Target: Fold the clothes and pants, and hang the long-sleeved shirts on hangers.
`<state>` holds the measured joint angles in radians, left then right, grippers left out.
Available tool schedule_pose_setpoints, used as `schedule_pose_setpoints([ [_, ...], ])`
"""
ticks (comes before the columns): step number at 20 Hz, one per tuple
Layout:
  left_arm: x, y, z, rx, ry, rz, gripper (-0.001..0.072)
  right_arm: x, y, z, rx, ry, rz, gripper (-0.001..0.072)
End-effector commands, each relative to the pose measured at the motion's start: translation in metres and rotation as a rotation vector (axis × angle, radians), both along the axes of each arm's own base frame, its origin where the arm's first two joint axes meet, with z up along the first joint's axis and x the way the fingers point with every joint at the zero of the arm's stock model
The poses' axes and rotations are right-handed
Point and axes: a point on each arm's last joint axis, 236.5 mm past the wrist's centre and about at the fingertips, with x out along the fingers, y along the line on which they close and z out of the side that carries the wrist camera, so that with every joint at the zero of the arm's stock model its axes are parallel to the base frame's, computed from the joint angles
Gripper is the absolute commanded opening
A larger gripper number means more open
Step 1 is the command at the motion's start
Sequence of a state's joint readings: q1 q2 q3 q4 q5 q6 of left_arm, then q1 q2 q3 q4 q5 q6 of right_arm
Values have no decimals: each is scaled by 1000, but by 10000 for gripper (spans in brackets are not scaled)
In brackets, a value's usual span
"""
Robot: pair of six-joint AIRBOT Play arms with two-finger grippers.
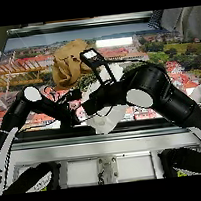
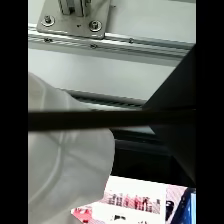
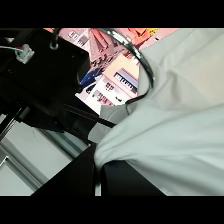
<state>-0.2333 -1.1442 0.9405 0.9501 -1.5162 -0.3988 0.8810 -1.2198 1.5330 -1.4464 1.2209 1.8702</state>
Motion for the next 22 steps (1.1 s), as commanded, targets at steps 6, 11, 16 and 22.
schedule_pose_setpoints([
  [6,-1,0,0,0,1,-2,16,-12,-11,-6,-38,60,21,681],
  [11,-1,0,0,-1,1,-2,16,-46,-38,22,76,198,236,681],
  [16,-1,0,0,-1,1,-2,16,4,-102,28,55,74,242,681],
  [22,-1,0,0,-1,2,-2,16,45,-125,37,70,-43,164,681],
])
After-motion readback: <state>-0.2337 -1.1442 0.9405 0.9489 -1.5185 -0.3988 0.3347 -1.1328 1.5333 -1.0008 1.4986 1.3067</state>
